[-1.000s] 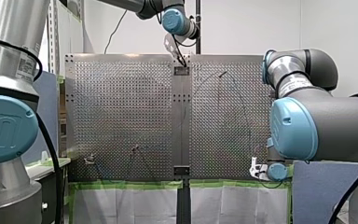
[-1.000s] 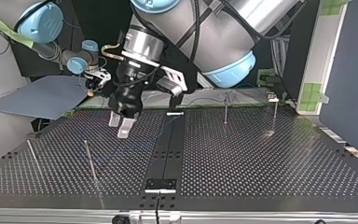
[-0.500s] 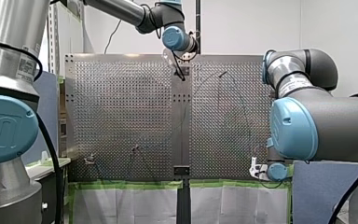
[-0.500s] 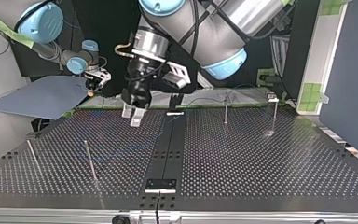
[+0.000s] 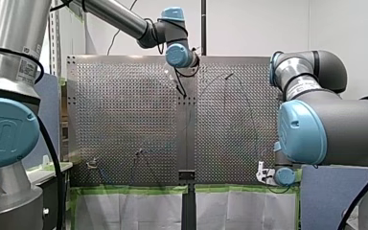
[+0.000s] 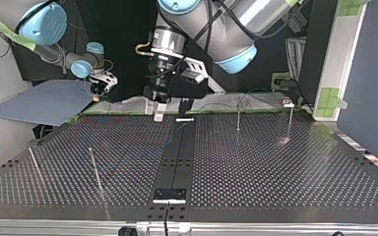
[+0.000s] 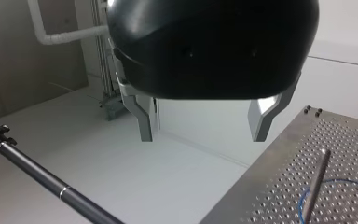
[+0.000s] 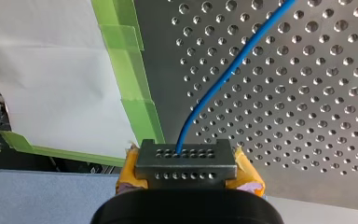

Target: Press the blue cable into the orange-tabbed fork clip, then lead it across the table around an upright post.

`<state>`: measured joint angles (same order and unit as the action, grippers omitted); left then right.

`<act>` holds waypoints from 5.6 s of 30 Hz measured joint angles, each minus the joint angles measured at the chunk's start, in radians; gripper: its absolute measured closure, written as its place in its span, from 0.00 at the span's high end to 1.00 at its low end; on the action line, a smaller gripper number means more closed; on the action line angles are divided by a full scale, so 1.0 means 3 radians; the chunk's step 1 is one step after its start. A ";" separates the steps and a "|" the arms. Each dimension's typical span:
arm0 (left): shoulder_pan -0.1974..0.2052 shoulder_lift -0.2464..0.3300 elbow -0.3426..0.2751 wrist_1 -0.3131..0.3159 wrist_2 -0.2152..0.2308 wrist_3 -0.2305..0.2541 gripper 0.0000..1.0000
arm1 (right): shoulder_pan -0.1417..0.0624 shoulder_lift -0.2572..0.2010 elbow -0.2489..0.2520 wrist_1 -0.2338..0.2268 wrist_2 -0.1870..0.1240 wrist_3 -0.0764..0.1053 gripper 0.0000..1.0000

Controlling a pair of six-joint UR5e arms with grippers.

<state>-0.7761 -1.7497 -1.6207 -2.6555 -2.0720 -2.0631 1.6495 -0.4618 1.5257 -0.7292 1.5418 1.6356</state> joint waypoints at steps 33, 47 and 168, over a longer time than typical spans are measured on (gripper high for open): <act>0.0361 -0.0316 -0.1037 0.1037 0.0121 0.0139 1.00 | 0.0041 -0.0001 -0.0007 0.0001 -0.0009 -0.0010 0.00; 0.0404 -0.0349 -0.1509 0.1505 0.0409 -0.0134 1.00 | 0.0047 -0.0002 -0.0010 0.0001 -0.0008 -0.0010 0.00; 0.0535 -0.0346 -0.2436 0.1529 0.0794 -0.0118 1.00 | 0.0052 -0.0003 -0.0010 0.0027 -0.0255 0.0010 0.00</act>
<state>-0.6155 -1.8535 -2.3514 -2.1969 -1.8338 -2.0984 1.6651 -0.4627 1.5226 -0.7211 1.4652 1.6386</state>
